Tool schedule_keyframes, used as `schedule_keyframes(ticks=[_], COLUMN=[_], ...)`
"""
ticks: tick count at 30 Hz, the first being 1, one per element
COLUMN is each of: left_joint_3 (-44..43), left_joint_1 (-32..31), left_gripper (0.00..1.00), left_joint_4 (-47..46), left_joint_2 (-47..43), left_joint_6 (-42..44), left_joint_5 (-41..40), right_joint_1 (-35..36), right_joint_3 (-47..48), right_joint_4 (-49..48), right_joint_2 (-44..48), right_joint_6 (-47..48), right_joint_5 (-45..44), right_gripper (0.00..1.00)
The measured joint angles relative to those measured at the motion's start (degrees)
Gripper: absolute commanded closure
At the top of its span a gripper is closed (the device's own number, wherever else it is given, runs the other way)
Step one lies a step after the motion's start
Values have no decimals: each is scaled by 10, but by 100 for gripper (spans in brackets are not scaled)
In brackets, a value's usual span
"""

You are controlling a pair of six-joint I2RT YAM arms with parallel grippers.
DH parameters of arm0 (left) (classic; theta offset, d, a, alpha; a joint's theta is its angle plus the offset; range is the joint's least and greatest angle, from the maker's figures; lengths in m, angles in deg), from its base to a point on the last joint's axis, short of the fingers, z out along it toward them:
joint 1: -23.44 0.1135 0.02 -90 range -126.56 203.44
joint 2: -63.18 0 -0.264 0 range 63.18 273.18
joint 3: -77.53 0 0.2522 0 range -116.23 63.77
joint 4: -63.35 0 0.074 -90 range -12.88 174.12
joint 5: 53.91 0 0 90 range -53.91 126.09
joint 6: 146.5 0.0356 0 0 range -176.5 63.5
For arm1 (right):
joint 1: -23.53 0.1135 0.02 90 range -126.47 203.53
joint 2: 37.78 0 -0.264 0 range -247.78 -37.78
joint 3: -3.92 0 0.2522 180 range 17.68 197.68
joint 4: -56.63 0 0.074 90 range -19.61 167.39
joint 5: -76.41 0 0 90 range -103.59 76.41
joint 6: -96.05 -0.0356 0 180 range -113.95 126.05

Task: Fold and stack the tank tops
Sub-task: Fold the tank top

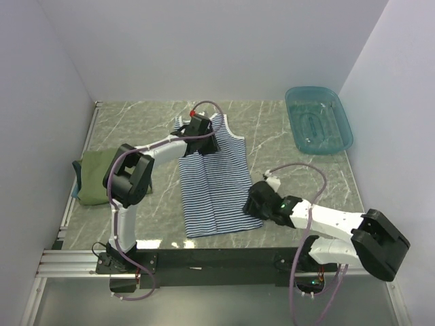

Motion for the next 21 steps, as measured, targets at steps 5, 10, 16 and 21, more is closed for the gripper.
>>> schedule_keyframes(ticks=[5,10,16,21], left_joint_3=[0,0,43,172], left_joint_1=[7,26,40,-12], left_gripper=[65,64,63,64], left_joint_4=[19,38,50,45], left_joint_2=[-18,-68,-160,-263], left_joint_6=[3,9,33,31], left_joint_5=[-9,-14,-11,-8], right_joint_1=[145,253,167,-37], right_joint_3=[4,66,73,77], right_joint_4=[-20,-25,-5,-2], right_joint_2=[-18,-97,-51,16], right_joint_6=[-67,-104,-81,-11], right_joint_5=[-3,11,26,32], right_gripper=[51,46,43,42])
